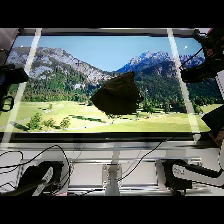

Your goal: Fold the clothes and pants, and hang the long-sleeved shirts on hangers.

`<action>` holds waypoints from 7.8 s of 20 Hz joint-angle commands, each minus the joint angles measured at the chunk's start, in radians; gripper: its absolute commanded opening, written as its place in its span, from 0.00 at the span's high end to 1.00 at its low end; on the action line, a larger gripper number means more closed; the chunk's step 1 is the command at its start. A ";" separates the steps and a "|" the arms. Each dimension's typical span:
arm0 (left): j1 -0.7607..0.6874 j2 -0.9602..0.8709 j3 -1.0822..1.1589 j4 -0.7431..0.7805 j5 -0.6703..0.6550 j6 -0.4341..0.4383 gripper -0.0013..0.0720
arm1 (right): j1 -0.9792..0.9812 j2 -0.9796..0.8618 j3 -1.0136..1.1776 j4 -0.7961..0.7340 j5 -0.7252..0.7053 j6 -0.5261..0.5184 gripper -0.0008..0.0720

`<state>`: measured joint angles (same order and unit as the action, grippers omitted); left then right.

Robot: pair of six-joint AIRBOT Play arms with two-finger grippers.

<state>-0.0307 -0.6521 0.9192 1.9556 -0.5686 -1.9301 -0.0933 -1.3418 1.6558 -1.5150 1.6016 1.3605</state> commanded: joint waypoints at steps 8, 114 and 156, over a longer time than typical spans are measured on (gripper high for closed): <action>0.001 -0.001 0.000 0.000 0.000 0.000 0.96 | 0.000 0.001 0.000 0.000 0.000 0.000 0.93; -0.089 -0.872 0.307 -1.013 -0.145 0.739 0.03 | 0.287 0.136 -0.876 0.642 -0.255 -0.244 0.36; -0.008 -0.664 0.039 -1.536 -0.723 1.098 0.96 | 0.286 0.163 -0.504 0.279 -0.349 -0.156 0.64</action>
<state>-0.0883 -1.3663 0.8406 0.3557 -1.0847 -0.6178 0.1936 -1.1797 1.1038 -1.2354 1.3506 1.1805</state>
